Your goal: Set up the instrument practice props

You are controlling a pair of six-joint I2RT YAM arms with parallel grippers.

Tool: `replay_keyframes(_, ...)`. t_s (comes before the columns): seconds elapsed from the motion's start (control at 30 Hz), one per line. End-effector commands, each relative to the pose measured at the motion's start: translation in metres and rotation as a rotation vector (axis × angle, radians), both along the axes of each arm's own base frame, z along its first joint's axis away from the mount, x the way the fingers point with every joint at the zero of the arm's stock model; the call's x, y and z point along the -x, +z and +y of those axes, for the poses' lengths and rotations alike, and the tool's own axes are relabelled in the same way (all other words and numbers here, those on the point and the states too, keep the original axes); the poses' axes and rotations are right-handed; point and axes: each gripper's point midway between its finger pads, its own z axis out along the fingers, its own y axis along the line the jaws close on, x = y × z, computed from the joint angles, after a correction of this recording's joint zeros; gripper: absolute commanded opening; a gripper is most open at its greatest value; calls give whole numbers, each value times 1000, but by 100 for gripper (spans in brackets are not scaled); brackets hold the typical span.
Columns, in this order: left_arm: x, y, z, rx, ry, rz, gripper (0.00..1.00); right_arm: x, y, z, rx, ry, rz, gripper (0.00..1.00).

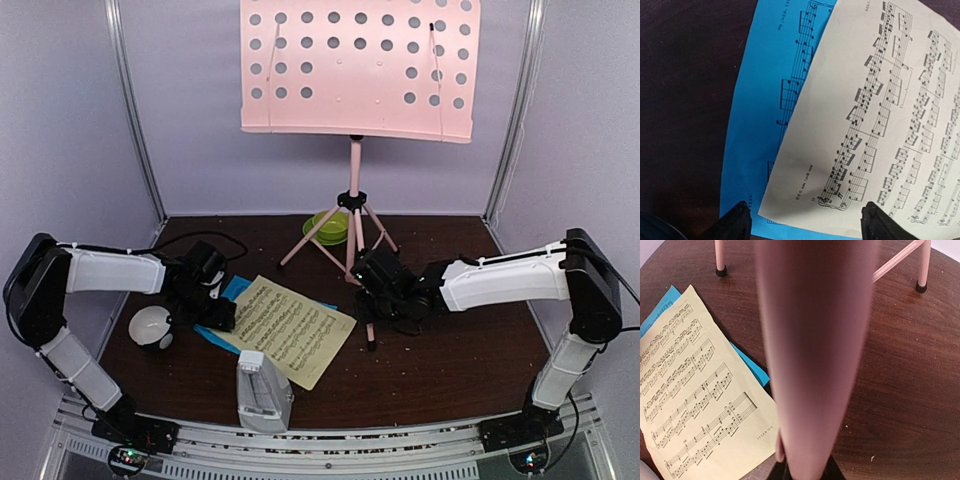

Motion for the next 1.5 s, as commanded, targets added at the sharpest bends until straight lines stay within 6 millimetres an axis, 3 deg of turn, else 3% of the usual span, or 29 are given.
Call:
replay_keyframes(0.0, -5, 13, -8, 129, 9, 8, 80, 12, -1, 0, 11, 50, 33, 27)
replay_keyframes(0.1, -10, 17, -12, 192, 3, 10, 81, 12, 9, 2, -17, 51, 23, 45)
replay_keyframes(0.47, -27, 36, -25, 348, -75, 5, 83, 14, 49, 7, -86, 76, -17, 64)
replay_keyframes(0.6, -31, 40, -27, 387, -92, 2, 82, 27, 74, 14, -131, 125, -50, 66)
replay_keyframes(0.73, -40, 39, -18, 510, -47, 9, 82, 45, 90, 36, -194, 207, -66, 60)
replay_keyframes(0.87, -49, 39, -22, 584, -80, 34, 79, 56, 81, 68, -202, 296, -22, 49)
replay_keyframes(1.03, -52, 24, -19, 563, -65, 79, 77, 60, 59, 103, -169, 359, 21, 40)
replay_keyframes(1.3, -60, 11, -7, 521, -16, 98, 76, 50, 7, 123, -73, 370, 79, 24)
replay_keyframes(1.47, -53, 4, -6, 516, -21, 125, 76, 48, -20, 127, -4, 381, 113, 16)
